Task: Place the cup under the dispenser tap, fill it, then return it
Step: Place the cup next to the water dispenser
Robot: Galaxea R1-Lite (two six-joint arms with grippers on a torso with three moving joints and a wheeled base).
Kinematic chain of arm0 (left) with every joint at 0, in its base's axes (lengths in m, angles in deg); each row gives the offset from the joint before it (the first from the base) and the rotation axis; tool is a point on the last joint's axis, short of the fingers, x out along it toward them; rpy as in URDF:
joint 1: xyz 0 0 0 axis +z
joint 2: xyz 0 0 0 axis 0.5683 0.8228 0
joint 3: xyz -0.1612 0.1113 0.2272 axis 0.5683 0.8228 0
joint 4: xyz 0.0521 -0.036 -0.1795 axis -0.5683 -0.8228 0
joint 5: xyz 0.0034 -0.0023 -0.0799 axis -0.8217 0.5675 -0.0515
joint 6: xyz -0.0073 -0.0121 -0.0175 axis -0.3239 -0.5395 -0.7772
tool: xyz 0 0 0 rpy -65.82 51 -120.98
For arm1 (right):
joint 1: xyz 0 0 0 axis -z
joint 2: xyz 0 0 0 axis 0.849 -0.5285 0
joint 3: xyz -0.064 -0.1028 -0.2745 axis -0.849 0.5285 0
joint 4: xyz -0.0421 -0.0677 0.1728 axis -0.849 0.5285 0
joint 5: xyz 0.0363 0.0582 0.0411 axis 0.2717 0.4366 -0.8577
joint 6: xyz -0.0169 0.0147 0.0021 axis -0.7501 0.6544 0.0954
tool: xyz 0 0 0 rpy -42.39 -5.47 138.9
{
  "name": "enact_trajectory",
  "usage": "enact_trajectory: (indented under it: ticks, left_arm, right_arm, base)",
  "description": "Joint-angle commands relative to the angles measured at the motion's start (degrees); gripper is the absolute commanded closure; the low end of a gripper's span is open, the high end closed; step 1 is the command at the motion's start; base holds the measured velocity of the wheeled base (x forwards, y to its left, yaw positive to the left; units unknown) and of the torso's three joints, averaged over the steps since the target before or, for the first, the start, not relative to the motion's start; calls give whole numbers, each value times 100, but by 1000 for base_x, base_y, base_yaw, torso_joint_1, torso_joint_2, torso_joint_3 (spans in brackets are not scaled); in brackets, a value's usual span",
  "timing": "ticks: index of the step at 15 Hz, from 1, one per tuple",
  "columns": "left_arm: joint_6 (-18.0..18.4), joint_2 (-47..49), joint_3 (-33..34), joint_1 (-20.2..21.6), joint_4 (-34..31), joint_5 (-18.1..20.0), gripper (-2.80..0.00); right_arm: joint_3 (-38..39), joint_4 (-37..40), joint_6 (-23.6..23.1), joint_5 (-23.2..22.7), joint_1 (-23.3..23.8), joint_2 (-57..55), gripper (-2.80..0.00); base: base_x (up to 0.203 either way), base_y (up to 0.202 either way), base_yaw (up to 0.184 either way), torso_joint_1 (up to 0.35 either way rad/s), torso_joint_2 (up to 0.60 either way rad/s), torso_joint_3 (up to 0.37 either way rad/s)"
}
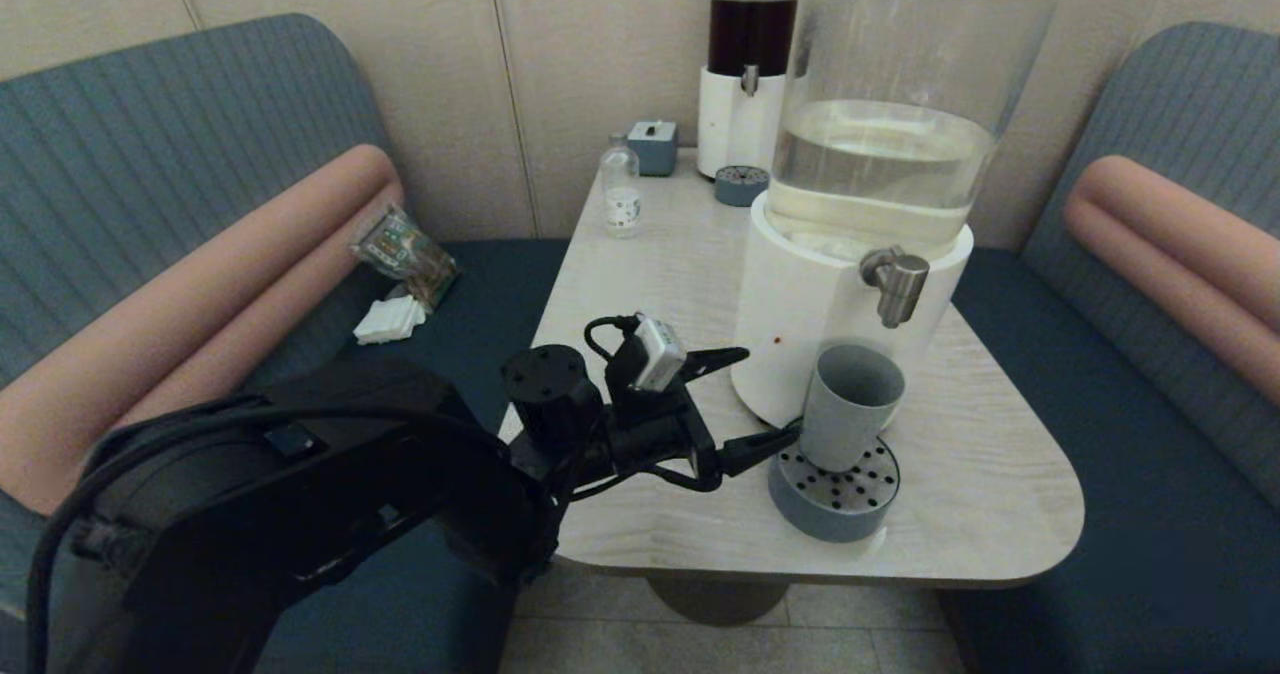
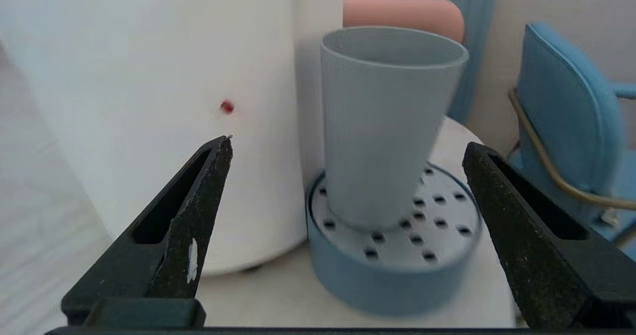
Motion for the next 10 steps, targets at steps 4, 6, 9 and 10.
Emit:
enact_trajectory:
  ticks: [4,6,9,10]
  left_arm:
    - [26,470,-729,-279,-271,-118,-280]
    - [27,493,-780,-347,-332,-127,-280]
    - [21,511,-816,-444,-357,-144,-280]
    - [18,537,-825,-462,-366,-144,-280]
  right_arm:
    - [-1,3,-3,-4,-1,-6,0]
    - [-1,3,-3,-4,-1,-6,0]
    - [-1,3,-3,-4,-1,-6,0]
    - [-1,3,-3,-4,-1,-6,0]
  base:
    - [0,0,0,0,0,0]
    - [0,0,0,0,0,0]
    - [0,0,0,0,0,0]
    - [0,0,0,0,0,0]
